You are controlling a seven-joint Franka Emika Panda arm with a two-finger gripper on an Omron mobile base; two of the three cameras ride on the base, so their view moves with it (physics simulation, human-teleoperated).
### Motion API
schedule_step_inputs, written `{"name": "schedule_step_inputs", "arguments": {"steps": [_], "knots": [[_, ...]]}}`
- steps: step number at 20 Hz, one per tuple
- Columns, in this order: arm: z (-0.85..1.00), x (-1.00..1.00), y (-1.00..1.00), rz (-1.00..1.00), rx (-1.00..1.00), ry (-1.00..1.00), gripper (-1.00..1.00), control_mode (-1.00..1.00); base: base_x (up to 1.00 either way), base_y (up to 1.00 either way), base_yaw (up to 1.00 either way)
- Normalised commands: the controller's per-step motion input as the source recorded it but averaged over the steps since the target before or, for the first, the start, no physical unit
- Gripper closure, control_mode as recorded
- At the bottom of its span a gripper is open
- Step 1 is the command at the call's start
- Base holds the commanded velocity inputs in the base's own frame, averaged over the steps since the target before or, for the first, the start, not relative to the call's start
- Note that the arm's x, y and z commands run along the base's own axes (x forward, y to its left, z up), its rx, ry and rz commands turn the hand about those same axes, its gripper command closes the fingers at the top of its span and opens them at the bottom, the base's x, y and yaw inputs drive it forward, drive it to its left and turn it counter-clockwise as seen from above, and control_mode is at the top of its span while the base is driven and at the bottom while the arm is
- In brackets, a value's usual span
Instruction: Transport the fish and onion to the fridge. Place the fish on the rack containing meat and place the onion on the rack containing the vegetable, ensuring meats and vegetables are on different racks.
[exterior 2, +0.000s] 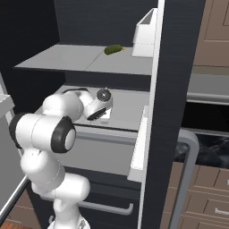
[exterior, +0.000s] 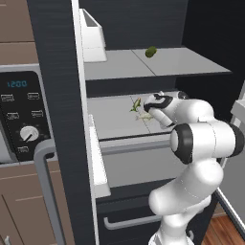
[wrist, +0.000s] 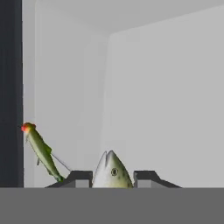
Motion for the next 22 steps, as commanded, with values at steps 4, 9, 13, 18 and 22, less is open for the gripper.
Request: {"name": "schedule_step_inputs", "arguments": {"steps": [4,9,13,18,22], "knots": [[-0.48,0.23,-0.19,0.00,0.00,0.01,1.00,-1.00,0.00,0.00,0.00],[-0.40,0.08,-0.02,0.00,0.00,0.00,-1.00,-1.00,0.00,0.00,0.00],[-0.13,-0.01,0.00,0.00,0.00,-0.01,-1.00,-1.00,0.00,0.00,0.00],[0.00,-0.25,0.04,0.00,0.00,0.00,-1.00,-1.00,0.00,0.00,0.00],[0.01,-0.28,0.01,0.00,0.00,-0.02,-1.00,-1.00,0.00,0.00,0.00]]}}
